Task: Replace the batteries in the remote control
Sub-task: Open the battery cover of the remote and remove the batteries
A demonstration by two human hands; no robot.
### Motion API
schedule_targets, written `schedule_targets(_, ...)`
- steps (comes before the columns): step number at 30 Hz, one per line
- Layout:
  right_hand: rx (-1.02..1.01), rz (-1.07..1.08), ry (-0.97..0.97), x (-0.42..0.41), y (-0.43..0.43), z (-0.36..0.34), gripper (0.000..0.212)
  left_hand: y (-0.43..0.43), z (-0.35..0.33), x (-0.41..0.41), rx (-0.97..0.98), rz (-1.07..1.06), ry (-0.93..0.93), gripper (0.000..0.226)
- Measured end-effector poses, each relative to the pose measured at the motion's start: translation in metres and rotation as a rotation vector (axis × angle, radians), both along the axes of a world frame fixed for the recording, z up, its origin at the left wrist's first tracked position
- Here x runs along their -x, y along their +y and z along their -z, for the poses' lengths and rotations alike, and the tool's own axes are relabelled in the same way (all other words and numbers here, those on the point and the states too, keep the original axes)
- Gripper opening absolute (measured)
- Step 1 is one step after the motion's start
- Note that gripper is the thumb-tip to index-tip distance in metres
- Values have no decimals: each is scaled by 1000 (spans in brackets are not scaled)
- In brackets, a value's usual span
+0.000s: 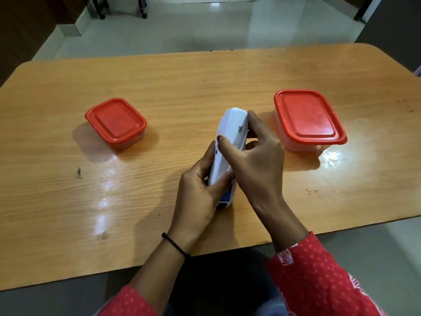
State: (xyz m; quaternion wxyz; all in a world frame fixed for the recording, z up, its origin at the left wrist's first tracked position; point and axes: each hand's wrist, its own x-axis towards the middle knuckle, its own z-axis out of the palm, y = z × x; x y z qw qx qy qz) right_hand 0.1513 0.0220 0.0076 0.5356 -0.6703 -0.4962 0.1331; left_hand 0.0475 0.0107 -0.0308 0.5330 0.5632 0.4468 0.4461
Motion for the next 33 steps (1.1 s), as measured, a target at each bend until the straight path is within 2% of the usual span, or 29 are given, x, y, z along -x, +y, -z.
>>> schedule_targets(4,-42,22,-47,-9,2,-5,69,3,1,3,10,-65,-29,57)
schedule_targets(9,202,38,-131,-34,-3,13,60,8,-1,8,104,-85,-132,58)
schedule_targets(15,542,-25,-414,-51,-10,27,47,14,-7,22,260,-55,-259,53)
schedule_targets(17,586,-12,-506,-51,-11,29,52,14,-9,26,285,-45,-258,53)
schedule_targets(18,558,-8,-535,-51,-11,28,57,14,-9,28,290,-42,-241,54)
schedule_targets(20,355,-47,-535,-47,-9,21,65,15,-9,33,281,-34,-184,54)
schedule_targets(22,206,-175,-561,-40,-7,13,73,18,-12,42,251,-1,-94,51)
schedule_targets(24,200,-344,-623,-30,-7,10,77,20,-16,53,236,76,-15,49)
schedule_targets(26,175,-443,-629,-23,-8,14,67,20,-20,64,269,103,-26,50)
schedule_targets(29,167,-401,-607,-18,-11,18,53,25,-20,76,365,-54,-247,50)
schedule_targets(31,225,-325,-503,-9,-14,19,51,30,-18,77,406,-120,-456,48)
schedule_targets(33,266,-258,-387,5,-20,22,51,33,-15,71,409,-141,-585,38)
